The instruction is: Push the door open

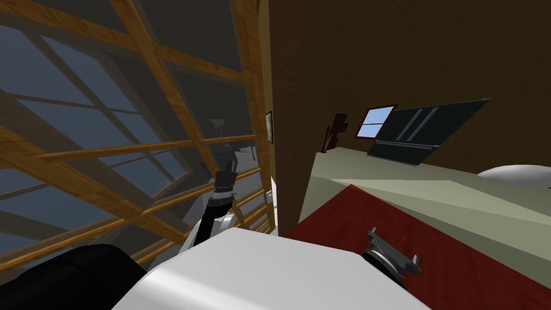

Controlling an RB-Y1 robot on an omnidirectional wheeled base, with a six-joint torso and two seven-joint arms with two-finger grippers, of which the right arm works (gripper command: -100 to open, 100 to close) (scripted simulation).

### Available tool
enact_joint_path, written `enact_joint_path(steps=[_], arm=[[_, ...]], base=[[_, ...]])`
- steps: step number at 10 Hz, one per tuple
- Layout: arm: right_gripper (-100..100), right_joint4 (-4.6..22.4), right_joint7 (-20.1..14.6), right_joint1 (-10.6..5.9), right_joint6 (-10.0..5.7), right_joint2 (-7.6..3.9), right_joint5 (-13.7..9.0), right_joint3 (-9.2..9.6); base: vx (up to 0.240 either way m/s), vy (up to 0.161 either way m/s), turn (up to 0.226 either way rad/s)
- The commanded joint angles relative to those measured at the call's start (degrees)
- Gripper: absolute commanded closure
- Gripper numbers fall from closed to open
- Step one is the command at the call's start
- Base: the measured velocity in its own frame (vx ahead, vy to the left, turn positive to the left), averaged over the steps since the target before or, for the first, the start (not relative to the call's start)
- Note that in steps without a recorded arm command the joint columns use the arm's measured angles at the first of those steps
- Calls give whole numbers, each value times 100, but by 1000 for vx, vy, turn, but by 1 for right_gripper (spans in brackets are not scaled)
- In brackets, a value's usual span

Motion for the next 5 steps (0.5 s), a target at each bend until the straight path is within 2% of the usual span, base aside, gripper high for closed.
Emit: enact_joint_path(steps=[1, 5], arm=[[-100, 3, 4, -1, 10, 1, 3, 2], [-100, 3, 4, -1, 10, 1, 3, 2]], base=[[0, 5, -9], [0, 2, 5]])
